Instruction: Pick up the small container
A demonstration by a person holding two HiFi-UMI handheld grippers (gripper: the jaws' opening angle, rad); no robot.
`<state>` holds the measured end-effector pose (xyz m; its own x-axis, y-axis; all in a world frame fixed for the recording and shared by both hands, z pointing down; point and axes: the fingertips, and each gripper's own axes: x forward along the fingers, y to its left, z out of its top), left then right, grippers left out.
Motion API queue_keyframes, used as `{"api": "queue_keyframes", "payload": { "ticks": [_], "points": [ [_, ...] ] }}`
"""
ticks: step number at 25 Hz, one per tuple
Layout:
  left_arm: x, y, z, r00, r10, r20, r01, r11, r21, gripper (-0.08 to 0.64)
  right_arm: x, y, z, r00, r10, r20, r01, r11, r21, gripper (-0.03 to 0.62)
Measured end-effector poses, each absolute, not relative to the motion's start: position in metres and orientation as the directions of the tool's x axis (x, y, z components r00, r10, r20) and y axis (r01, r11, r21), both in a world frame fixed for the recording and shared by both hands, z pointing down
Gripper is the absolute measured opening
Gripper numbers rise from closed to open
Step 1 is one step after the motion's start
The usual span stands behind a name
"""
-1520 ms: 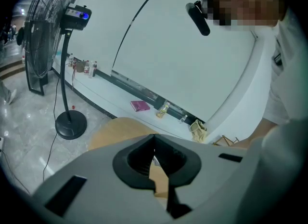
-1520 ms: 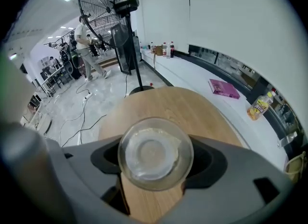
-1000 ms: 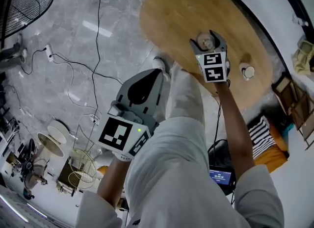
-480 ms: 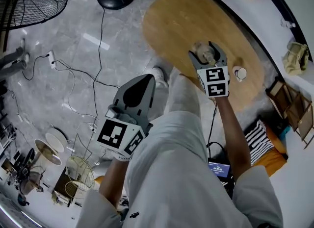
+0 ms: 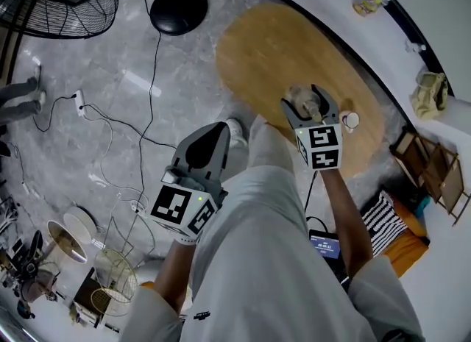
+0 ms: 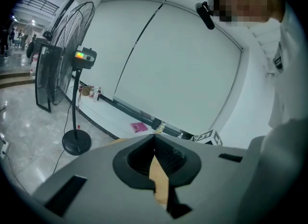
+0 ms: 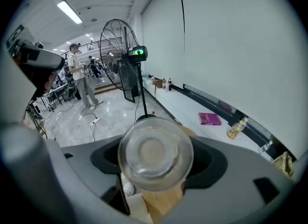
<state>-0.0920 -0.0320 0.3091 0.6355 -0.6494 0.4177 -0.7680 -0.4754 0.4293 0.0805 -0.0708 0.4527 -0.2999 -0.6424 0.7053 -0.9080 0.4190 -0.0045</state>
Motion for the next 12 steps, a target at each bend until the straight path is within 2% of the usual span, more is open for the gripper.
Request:
{"api": "queue_keyframes", "payload": {
  "ticks": [12],
  "points": [
    [-0.115, -0.027, 0.273, 0.614, -0.721, 0.321, -0.775, -0.474, 0.419, 0.018, 0.065, -0.033, 0.381, -0.323, -0.674, 0.665, -0.903, 0.430, -0.004, 0.345]
  ]
}}
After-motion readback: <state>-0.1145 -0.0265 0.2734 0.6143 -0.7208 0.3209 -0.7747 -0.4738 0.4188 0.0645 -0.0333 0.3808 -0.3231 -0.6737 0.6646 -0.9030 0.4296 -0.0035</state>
